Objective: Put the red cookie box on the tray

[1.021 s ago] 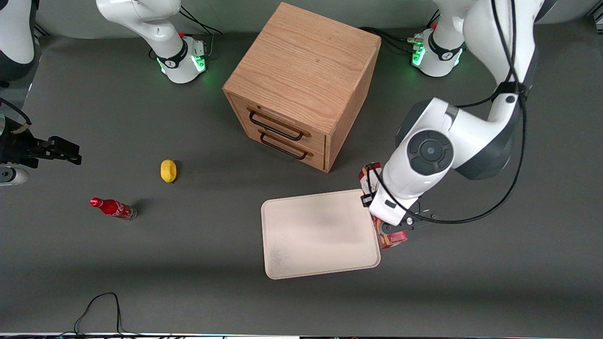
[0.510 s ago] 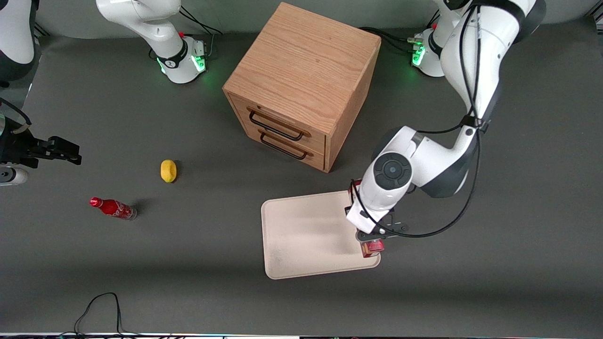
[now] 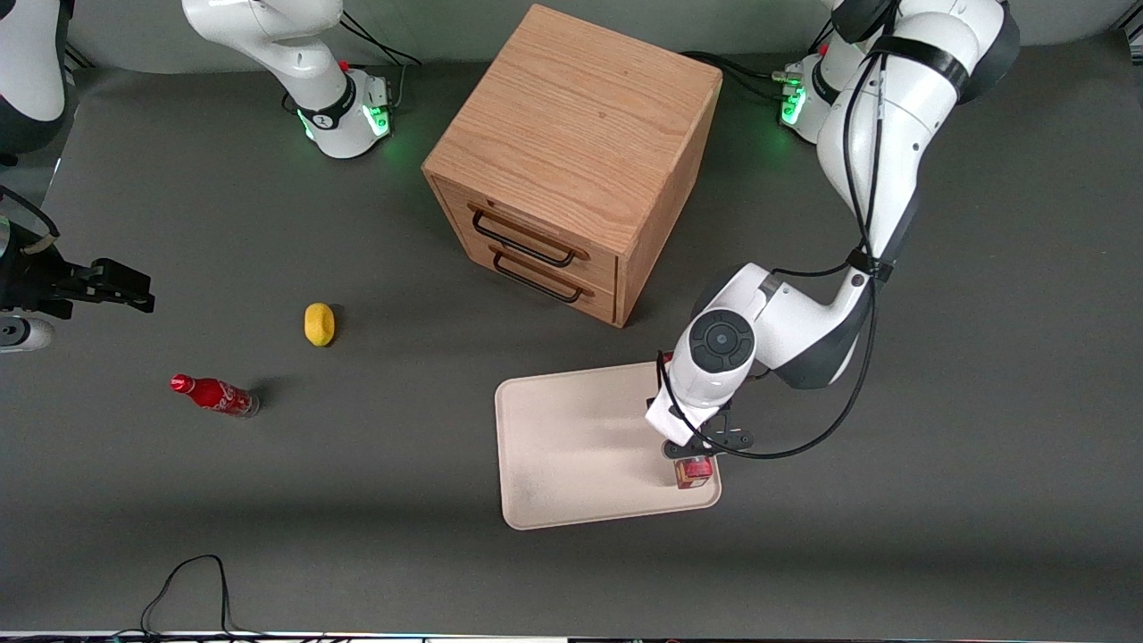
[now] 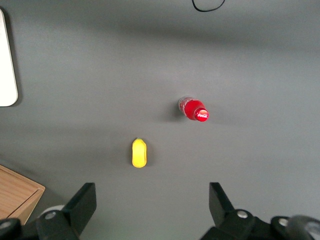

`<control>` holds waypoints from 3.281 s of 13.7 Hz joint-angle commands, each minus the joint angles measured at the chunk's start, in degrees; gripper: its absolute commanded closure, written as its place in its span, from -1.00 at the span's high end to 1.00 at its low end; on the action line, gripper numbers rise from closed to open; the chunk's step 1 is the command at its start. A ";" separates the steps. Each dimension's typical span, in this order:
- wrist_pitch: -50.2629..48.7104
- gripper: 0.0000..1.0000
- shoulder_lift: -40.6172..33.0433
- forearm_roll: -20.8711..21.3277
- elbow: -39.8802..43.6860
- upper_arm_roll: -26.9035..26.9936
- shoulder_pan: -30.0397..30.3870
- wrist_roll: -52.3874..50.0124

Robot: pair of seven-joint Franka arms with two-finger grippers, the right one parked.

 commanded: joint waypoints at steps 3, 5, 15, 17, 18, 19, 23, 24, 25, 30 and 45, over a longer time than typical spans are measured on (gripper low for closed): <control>2.39 -1.00 0.55 1.47 -0.22 1.47 -0.53 -1.53; 3.09 -1.00 1.08 1.55 -0.31 1.47 -0.53 -1.62; 3.18 1.00 1.34 2.34 -0.04 1.56 -0.44 -1.44; 3.09 1.00 1.34 2.34 0.04 1.47 -0.36 -1.27; 3.09 1.00 1.25 2.34 0.04 1.47 -0.27 -1.09; 3.01 1.00 0.90 2.34 0.13 1.56 -0.01 -1.00; -7.50 1.00 -4.35 1.38 0.22 0.86 2.45 2.92; -10.76 1.00 -6.90 -0.45 0.13 0.42 3.50 6.00; -13.84 1.00 -9.71 -3.51 -0.13 0.33 4.99 9.77; -31.07 1.00 -21.13 -9.52 0.13 0.68 11.50 25.80; -43.84 1.00 -33.37 -20.33 -1.79 33.18 1.95 40.66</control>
